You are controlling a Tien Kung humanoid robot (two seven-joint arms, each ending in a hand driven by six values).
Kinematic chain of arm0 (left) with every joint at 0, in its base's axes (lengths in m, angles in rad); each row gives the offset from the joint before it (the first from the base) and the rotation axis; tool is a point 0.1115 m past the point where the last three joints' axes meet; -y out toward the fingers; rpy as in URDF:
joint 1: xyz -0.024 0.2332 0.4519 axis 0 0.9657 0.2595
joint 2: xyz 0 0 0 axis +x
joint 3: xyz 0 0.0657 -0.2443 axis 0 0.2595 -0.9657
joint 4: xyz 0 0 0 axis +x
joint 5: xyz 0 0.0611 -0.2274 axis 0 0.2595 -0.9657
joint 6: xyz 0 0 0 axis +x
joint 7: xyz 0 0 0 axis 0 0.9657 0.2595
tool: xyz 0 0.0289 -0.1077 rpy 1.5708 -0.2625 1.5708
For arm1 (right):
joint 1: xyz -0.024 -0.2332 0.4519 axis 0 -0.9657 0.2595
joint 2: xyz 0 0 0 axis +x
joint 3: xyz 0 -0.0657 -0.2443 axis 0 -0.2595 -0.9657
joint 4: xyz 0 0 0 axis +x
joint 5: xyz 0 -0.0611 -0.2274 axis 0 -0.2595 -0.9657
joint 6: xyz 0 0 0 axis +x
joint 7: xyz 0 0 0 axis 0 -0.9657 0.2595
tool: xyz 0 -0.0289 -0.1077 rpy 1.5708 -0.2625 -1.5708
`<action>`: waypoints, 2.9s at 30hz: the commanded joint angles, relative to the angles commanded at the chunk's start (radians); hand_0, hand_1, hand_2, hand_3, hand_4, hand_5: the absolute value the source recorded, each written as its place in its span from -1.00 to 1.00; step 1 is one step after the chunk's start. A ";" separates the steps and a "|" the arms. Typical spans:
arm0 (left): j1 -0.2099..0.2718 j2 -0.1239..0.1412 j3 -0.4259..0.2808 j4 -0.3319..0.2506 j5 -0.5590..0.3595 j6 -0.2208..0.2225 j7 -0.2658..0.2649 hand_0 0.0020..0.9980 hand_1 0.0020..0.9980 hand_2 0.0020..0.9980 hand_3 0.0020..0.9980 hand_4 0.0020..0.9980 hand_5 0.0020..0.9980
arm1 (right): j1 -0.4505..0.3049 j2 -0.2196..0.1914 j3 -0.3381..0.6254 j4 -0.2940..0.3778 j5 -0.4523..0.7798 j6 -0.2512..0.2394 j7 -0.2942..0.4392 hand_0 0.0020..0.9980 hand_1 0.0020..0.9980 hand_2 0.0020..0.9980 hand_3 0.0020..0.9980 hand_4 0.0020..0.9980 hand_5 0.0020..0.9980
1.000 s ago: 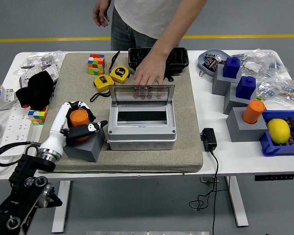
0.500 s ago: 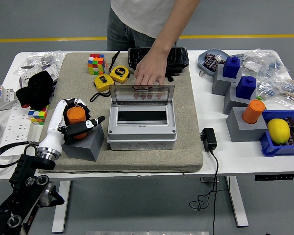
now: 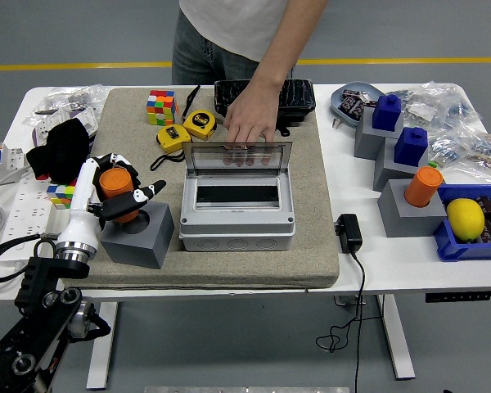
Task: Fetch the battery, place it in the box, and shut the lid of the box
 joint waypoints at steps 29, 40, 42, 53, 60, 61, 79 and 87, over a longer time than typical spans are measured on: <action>-0.146 0.097 0.232 -0.061 0.675 0.215 0.041 -0.90 -1.00 -1.00 -1.00 0.83 -0.77 | 0.005 -0.008 -0.002 0.000 -0.008 0.002 -0.002 0.66 0.46 0.34 0.30 1.00 0.71; -0.247 0.092 0.433 -0.027 0.732 0.222 0.063 -0.90 -1.00 -1.00 -1.00 0.88 -0.73 | 0.008 -0.010 -0.005 0.000 -0.010 0.004 -0.001 0.66 0.46 0.34 0.30 1.00 0.70; -0.268 0.085 0.464 -0.009 0.725 0.222 0.063 -0.90 -1.00 -1.00 -1.00 0.88 -0.73 | 0.009 -0.010 -0.003 0.000 -0.013 0.004 -0.002 0.66 0.46 0.34 0.30 1.00 0.70; -0.347 0.036 0.519 0.097 0.706 0.225 0.057 -0.90 -1.00 -1.00 -1.00 0.88 -0.69 | 0.009 -0.009 -0.001 0.000 -0.019 0.005 -0.003 0.66 0.46 0.34 0.29 1.00 0.70; -0.371 0.005 0.518 0.163 0.697 0.232 0.050 -0.90 -1.00 -1.00 -1.00 0.88 -0.69 | 0.010 -0.007 -0.002 0.000 -0.019 0.005 -0.003 0.66 0.46 0.34 0.29 1.00 0.69; -0.373 0.003 0.519 0.169 0.694 0.233 0.049 -0.90 -1.00 -1.00 -1.00 0.88 -0.69 | 0.010 -0.007 -0.002 0.000 -0.019 0.005 -0.003 0.66 0.46 0.34 0.29 1.00 0.69; -0.441 -0.035 0.548 0.333 0.589 0.266 0.002 -0.90 -1.00 -1.00 -1.00 0.94 -0.58 | 0.010 -0.011 -0.002 0.000 -0.027 0.007 -0.005 0.66 0.46 0.34 0.29 1.00 0.69; -0.448 -0.035 0.545 0.368 0.575 0.269 -0.008 -0.89 -1.00 -1.00 -1.00 1.00 -0.24 | 0.012 -0.012 -0.005 0.000 -0.026 0.007 -0.004 0.66 0.46 0.34 0.30 1.00 0.69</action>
